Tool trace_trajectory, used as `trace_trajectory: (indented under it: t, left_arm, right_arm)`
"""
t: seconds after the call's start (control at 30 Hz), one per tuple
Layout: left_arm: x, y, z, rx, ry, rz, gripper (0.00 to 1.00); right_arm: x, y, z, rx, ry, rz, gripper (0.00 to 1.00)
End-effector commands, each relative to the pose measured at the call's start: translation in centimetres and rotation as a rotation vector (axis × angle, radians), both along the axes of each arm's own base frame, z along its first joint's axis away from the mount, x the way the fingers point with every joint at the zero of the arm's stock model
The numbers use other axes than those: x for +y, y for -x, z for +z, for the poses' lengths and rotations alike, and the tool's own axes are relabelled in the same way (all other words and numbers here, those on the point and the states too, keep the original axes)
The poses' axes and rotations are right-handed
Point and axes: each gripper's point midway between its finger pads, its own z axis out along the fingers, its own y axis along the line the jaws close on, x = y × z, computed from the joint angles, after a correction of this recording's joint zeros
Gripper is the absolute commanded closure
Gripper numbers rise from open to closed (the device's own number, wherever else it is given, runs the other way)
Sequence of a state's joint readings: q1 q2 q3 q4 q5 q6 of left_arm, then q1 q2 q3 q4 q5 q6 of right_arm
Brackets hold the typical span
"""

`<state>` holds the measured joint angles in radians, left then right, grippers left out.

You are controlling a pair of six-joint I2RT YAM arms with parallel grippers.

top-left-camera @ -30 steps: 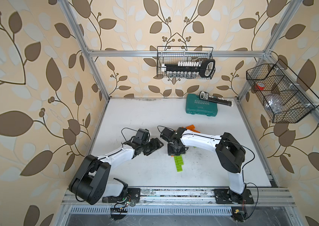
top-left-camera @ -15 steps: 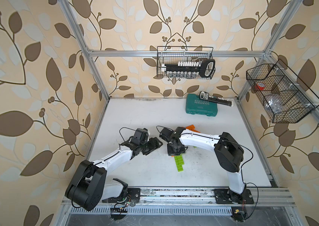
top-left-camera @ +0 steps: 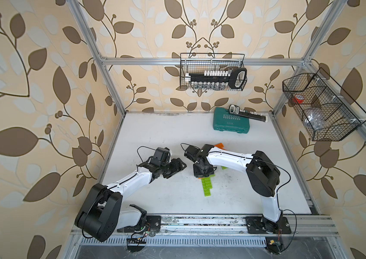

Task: Assemble a small pinwheel with lego
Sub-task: Assemble the lego brick with the lego brick.

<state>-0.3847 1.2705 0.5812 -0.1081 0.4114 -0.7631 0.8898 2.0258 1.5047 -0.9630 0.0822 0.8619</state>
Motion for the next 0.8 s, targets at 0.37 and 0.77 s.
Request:
trace_trajectory:
  t: [0.37,0.77]
  left_arm:
    - [0.2,0.5,0.8,-0.05,-0.114,-0.055,0.24]
    - [-4.2,0.4,0.8,-0.082,-0.2,-0.179,0.24]
  right_arm:
    - [0.3,-0.7,3.2,-0.065,-0.071,0.047,0.79]
    - [-4.9,-2.9,4.8,-0.116,-0.101,0.015,0.78]
